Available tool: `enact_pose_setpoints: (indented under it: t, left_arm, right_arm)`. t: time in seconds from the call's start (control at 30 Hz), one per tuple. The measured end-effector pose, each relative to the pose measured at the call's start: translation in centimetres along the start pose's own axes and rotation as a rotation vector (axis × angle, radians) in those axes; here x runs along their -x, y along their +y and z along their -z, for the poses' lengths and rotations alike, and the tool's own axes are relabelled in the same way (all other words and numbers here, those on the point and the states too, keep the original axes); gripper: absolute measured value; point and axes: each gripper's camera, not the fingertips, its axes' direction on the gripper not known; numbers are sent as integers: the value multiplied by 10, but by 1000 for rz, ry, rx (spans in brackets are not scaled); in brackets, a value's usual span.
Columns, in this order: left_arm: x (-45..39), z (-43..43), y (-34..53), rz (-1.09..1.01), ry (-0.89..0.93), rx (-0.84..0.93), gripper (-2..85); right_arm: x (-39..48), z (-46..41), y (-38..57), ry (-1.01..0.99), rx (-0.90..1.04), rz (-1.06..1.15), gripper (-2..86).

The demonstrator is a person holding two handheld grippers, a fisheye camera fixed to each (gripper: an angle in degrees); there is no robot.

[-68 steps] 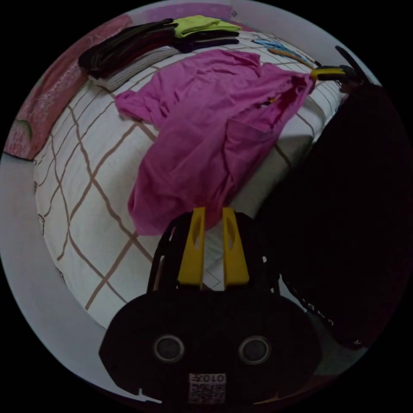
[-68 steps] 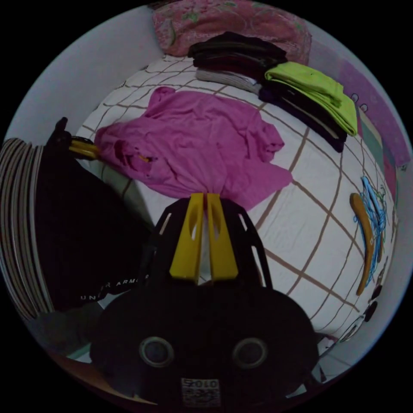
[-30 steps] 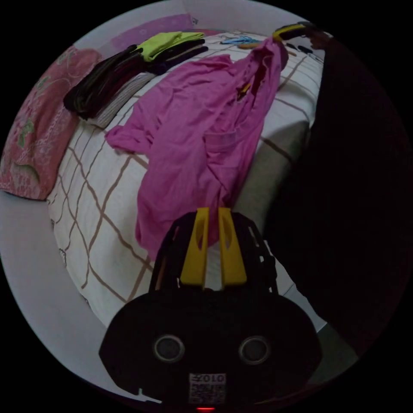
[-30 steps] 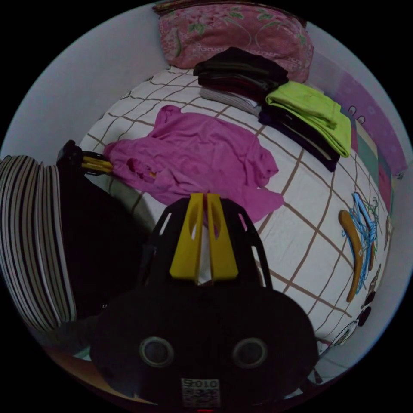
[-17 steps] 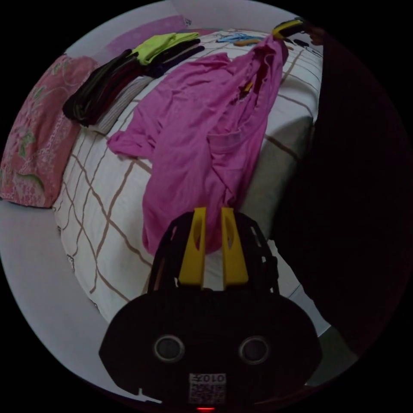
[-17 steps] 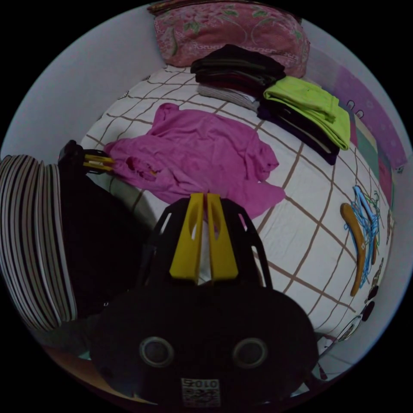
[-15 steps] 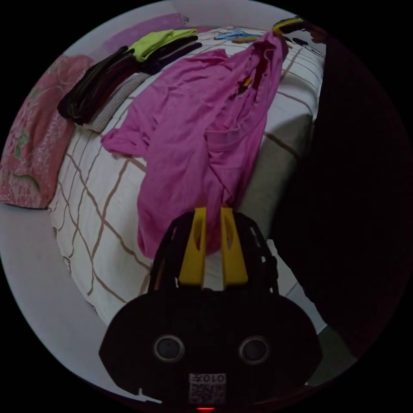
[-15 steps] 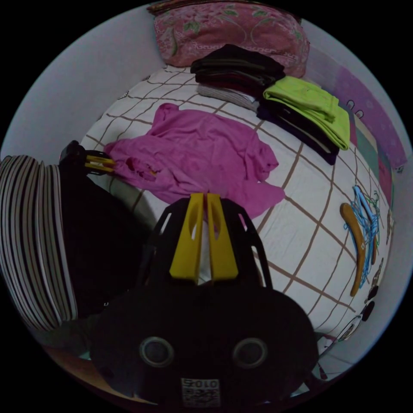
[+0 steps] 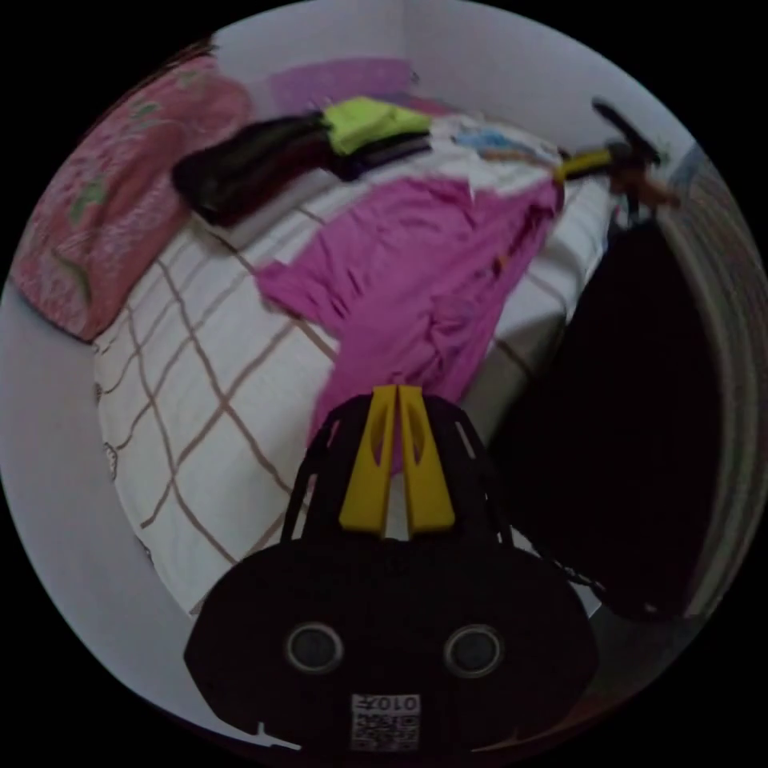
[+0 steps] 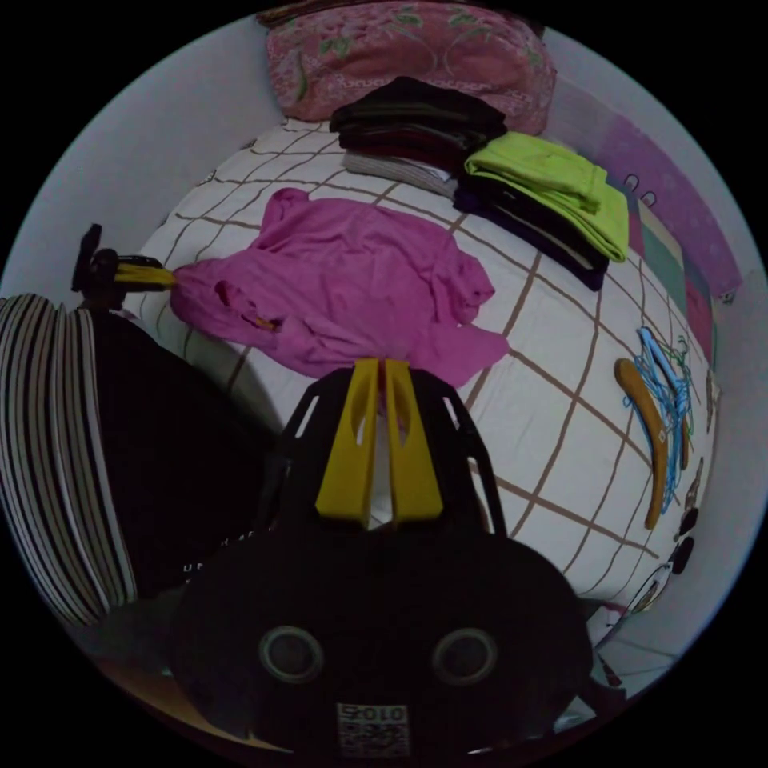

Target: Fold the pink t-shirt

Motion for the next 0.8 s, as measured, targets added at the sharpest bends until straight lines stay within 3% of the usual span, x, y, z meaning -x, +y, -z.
enact_pose_setpoints:
  t: [0.17,0.3,0.57,0.8]
  left_arm:
    - [54,132,-11,122,-67,-217,-3]
    - [66,229,-33,121,-172,-374,-3]
    - [10,498,-36,81,-510,-788,-4]
    - [-58,638,20,-11,-579,-976,-4]
  right_arm:
    - [-15,62,38,76,-134,27,38]
    - [-24,162,51,192,-343,67,36]
    - [4,409,138,450,-739,139,35]
    - [56,550,279,581,-936,211,35]
